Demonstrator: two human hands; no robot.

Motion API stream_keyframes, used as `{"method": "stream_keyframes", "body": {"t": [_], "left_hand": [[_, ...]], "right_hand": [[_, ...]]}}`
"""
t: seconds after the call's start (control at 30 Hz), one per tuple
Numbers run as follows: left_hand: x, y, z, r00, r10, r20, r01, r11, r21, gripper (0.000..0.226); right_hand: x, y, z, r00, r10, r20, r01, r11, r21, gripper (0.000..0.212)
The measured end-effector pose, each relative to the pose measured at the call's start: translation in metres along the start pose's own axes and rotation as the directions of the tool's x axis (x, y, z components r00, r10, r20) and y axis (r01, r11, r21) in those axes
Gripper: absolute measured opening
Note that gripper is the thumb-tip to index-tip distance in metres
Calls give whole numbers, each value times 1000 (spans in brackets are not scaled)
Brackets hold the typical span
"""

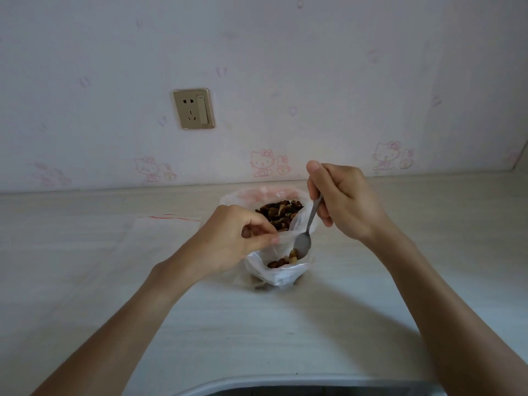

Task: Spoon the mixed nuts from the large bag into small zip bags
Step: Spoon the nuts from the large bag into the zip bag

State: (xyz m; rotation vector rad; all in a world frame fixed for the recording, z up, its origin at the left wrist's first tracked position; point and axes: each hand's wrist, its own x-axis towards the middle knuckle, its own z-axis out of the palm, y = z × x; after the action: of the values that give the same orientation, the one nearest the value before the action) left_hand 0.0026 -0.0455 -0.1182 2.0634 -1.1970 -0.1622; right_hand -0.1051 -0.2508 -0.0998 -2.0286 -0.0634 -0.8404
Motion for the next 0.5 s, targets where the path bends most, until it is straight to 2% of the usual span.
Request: {"method": "stream_keyframes", "body": {"t": [0.17,0.27,0.37,0.5], "left_hand": [[-1,-3,-1,1000,-13,-16,14,999,38,1],[-2,-6,-2,999,0,-52,2,999,32,2],[-3,-7,-4,997,0,-76,5,998,68,1],[-4,-9,-7,987,26,-158,-17,998,58,3]], "right_hand": [[-9,-12,11,957,-289,40,291,941,-171,53],[-12,-15,14,939,-345,15,344,932,-115,52],[-9,-13,14,957,-263,-120,269,962,40,50],[-2,-4,10,966,31,-257,35,968,250,53]]}}
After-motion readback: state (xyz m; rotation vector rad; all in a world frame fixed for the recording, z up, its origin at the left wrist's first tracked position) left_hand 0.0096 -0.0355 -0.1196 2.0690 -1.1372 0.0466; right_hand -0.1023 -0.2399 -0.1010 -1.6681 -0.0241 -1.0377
